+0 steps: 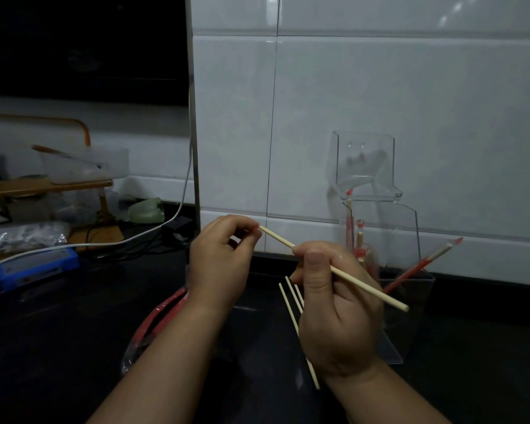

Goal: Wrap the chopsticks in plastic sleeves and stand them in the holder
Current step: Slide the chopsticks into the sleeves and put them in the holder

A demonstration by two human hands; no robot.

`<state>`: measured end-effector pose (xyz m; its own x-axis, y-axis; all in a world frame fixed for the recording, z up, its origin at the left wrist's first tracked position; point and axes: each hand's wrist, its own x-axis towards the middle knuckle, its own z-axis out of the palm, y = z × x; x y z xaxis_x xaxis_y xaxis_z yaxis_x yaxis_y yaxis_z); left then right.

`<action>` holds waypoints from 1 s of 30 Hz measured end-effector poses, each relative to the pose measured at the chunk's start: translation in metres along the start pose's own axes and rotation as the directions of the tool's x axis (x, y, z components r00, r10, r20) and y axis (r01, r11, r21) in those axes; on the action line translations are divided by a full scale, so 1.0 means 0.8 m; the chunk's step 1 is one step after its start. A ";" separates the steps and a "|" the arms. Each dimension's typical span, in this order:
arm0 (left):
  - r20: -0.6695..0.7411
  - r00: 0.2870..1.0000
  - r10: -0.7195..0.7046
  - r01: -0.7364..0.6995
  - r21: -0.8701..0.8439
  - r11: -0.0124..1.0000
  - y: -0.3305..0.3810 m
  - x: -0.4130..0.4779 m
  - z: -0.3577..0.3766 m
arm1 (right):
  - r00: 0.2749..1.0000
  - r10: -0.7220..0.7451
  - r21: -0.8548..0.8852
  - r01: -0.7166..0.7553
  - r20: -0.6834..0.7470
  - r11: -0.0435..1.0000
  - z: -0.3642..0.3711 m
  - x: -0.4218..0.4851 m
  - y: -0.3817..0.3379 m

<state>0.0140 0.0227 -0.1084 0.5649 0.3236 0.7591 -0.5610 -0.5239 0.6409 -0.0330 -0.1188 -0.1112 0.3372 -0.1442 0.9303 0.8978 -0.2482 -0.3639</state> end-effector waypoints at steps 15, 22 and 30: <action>0.005 1.000 -0.005 0.005 -0.012 1.000 0.002 -0.001 0.000 | 1.000 -0.007 -0.009 0.007 0.004 1.000 -0.001 0.000 0.000; 0.010 1.000 0.011 -0.011 0.006 1.000 0.002 -0.001 -0.001 | 1.000 -0.018 0.005 0.018 0.014 1.000 0.000 0.001 -0.002; 0.006 1.000 0.020 -0.020 -0.001 1.000 0.000 -0.001 -0.001 | 0.999 -0.025 -0.007 0.025 0.032 1.000 0.000 0.000 -0.002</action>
<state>0.0133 0.0231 -0.1086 0.5574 0.3081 0.7710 -0.5725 -0.5298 0.6257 -0.0343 -0.1185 -0.1108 0.3232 -0.1076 0.9402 0.9041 -0.2583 -0.3404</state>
